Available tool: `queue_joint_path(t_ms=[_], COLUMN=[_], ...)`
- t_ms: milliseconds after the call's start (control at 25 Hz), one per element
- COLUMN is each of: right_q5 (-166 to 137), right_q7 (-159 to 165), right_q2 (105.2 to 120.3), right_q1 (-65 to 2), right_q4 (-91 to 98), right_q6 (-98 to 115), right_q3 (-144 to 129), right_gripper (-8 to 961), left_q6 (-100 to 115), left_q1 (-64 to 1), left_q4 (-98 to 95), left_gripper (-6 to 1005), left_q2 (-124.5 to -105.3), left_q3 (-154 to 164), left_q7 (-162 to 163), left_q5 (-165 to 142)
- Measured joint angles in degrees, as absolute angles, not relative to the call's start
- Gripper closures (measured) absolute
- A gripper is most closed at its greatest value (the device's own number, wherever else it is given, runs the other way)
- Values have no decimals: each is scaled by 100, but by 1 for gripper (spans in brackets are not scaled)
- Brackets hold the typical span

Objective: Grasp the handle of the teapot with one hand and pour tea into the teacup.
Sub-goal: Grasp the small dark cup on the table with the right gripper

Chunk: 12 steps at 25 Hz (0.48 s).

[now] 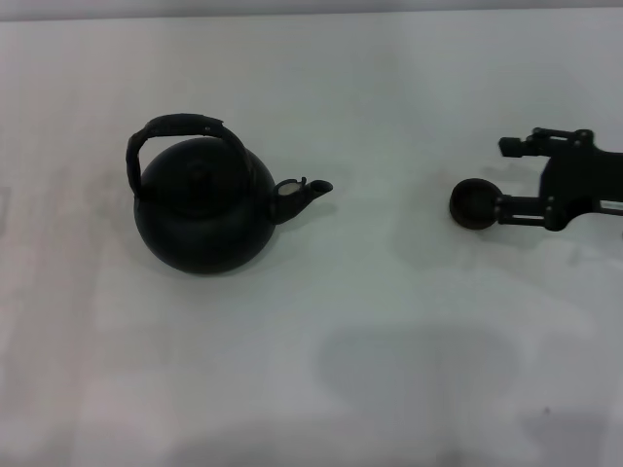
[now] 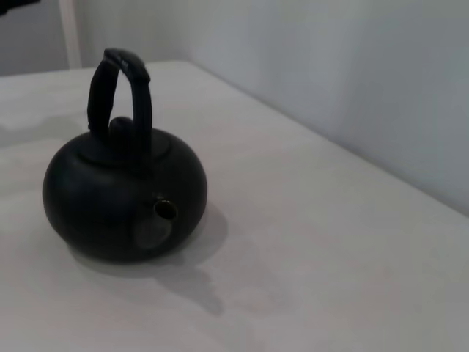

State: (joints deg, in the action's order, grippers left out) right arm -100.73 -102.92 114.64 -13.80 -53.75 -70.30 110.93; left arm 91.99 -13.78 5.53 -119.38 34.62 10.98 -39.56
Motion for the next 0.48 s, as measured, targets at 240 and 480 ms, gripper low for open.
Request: queue_joint_path(t_ms=[240,480], right_q5=[-10139,-10621], right_q7=[-10117,-9714], right_q2=[11467,11470], right_q1=[-1419,-1432], right_q4=[-5523,-5865], right_q6=[-6706,-6286], right_q3=[10690,10168], right_gripper=[175,176], left_q6=[9183,9178], left_q1=[-1380,-1403], left_q4=[554,551], left_gripper=[317,317], left_q2=[-11927,-11924], left_q3=[3462,3460], left_q7=[1098,1088], left_q5=[-3954,-3941])
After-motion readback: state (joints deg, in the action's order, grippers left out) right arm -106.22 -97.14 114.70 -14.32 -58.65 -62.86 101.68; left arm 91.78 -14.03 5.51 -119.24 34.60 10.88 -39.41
